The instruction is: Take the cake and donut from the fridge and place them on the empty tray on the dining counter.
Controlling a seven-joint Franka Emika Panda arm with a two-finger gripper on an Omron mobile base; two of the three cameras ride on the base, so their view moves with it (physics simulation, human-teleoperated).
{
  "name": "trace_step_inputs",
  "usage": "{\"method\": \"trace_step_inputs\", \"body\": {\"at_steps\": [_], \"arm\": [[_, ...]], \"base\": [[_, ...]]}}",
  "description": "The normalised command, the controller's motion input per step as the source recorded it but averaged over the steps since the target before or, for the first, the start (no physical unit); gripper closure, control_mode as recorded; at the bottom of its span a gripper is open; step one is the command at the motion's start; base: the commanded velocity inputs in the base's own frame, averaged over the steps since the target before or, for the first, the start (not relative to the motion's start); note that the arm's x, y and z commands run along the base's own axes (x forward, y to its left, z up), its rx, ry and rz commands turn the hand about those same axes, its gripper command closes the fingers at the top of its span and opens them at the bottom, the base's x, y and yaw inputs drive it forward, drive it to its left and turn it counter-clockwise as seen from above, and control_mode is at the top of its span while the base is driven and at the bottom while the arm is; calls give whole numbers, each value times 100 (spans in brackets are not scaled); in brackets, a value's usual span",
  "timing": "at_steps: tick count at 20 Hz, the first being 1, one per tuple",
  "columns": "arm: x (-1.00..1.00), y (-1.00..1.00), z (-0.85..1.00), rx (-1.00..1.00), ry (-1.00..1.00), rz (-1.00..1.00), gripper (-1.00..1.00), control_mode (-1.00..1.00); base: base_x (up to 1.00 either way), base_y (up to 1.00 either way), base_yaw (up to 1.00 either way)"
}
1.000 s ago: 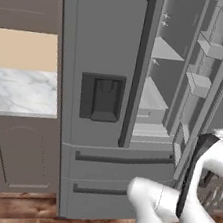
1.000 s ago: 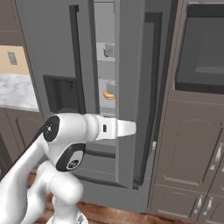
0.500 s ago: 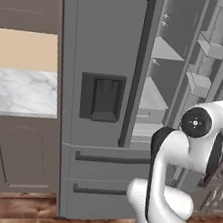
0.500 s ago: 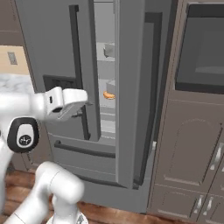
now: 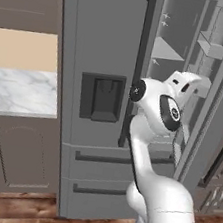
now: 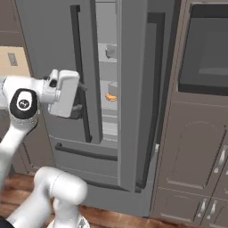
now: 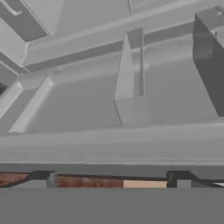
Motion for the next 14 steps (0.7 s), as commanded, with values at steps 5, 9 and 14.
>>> {"method": "trace_step_inputs", "body": {"at_steps": [5,9,14], "arm": [[100,-15,-17,-14,26,-19,-100,-100],[100,-80,-47,-1,26,-8,-100,-100],[100,-64,-32,0,39,2,-100,-100]], "base": [[0,0,0],[0,0,0],[0,0,0]]}}
